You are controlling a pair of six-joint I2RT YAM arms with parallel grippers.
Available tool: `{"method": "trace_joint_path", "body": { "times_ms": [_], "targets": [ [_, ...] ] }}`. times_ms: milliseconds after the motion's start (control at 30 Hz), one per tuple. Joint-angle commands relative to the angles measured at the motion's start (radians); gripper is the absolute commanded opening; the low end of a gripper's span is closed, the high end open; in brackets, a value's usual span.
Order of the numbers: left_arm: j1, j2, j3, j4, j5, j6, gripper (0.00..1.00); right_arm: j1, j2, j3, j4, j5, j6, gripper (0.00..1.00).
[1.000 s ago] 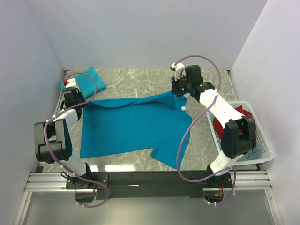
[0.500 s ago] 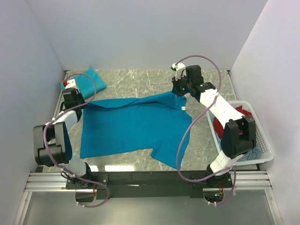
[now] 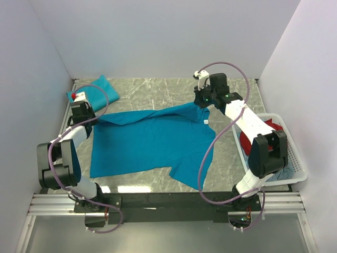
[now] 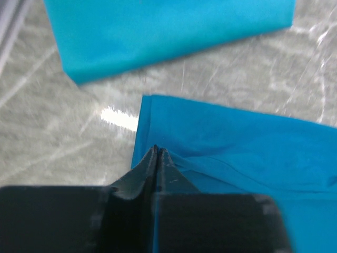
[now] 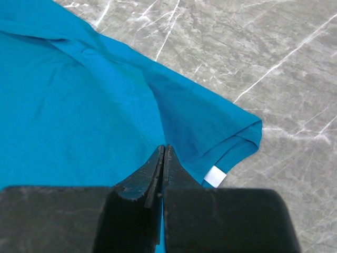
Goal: Fold and stack the t-shirts
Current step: Fold the tshirt
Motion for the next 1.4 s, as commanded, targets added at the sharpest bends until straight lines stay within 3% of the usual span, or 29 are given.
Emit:
{"method": "trace_joint_path", "body": {
  "times_ms": [0, 67, 100, 133, 167, 300, 533, 900, 1167, 1367],
  "targets": [
    [0.002, -0.029, -0.001, -0.054, 0.025, -0.028, 0.10, -0.014, -0.034, -0.011, 0.030, 0.006, 0.004, 0.00],
    [0.004, -0.018, 0.011, -0.091, 0.019, -0.031, 0.26, -0.016, -0.032, -0.015, 0.028, 0.000, 0.000, 0.00],
    [0.004, -0.018, 0.023, -0.108, 0.004, -0.037, 0.44, -0.019, -0.031, -0.018, 0.030, -0.002, -0.005, 0.00],
    [0.004, -0.036, 0.027, -0.129, -0.016, -0.046, 0.51, -0.017, -0.028, -0.021, 0.028, -0.009, -0.010, 0.00],
    [0.004, -0.054, 0.021, -0.132, -0.039, -0.051, 0.64, -0.019, -0.026, -0.023, 0.021, -0.016, -0.013, 0.00],
    [0.011, -0.182, -0.007, -0.120, -0.119, -0.073, 0.82, -0.019, -0.015, -0.027, 0.002, -0.052, -0.039, 0.00],
    [0.018, -0.372, -0.065, -0.131, 0.023, -0.111, 0.83, -0.019, -0.004, -0.027, -0.033, -0.089, -0.091, 0.00],
    [0.016, -0.504, -0.050, -0.244, 0.215, -0.056, 0.81, 0.020, -0.026, -0.035, -0.143, -0.166, -0.234, 0.00],
    [-0.044, -0.610, -0.091, -0.310, 0.235, -0.027, 0.81, 0.144, -0.054, -0.072, -0.191, -0.151, -0.312, 0.00],
    [-0.116, -0.667, -0.110, -0.333, 0.193, 0.002, 0.83, 0.162, -0.046, -0.075, -0.226, -0.128, -0.338, 0.00]
  ]
}}
